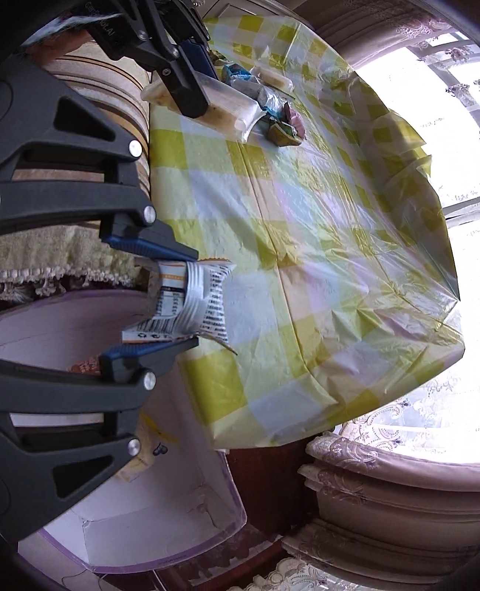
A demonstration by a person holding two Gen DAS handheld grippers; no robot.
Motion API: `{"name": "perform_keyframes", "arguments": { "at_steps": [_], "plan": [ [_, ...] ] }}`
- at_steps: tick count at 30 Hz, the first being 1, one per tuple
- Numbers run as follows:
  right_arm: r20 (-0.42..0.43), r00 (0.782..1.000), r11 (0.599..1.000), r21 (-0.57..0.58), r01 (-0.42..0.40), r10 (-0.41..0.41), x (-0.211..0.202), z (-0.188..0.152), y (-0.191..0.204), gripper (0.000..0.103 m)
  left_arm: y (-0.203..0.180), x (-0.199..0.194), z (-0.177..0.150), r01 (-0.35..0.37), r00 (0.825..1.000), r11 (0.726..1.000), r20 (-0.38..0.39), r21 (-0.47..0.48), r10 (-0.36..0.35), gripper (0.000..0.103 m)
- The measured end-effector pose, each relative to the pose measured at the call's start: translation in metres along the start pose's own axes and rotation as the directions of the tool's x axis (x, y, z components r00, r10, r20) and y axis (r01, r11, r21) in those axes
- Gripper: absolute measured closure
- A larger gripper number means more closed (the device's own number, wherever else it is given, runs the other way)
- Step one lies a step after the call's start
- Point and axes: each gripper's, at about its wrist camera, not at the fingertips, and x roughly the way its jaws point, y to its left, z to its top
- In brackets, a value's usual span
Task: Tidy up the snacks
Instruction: 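Carry the silver-white packet into the white box and open the right gripper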
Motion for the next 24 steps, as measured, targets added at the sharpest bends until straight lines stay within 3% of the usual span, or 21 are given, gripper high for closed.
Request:
{"name": "perform_keyframes", "arguments": {
  "at_steps": [14, 24],
  "plan": [
    [-0.015, 0.991, 0.984, 0.116, 0.133, -0.133, -0.009, -0.013, -0.082, 0.059, -0.068, 0.035, 0.006, 0.182, 0.979, 0.975, -0.114, 0.126, -0.168, 0.068],
    [-0.039, 0.980, 0.970, 0.135, 0.201, -0.197, -0.010, -0.019, -0.102, 0.058, -0.084, 0.047, 0.007, 0.288, 0.950, 0.947, -0.166, 0.140, -0.264, 0.064]
  ]
}}
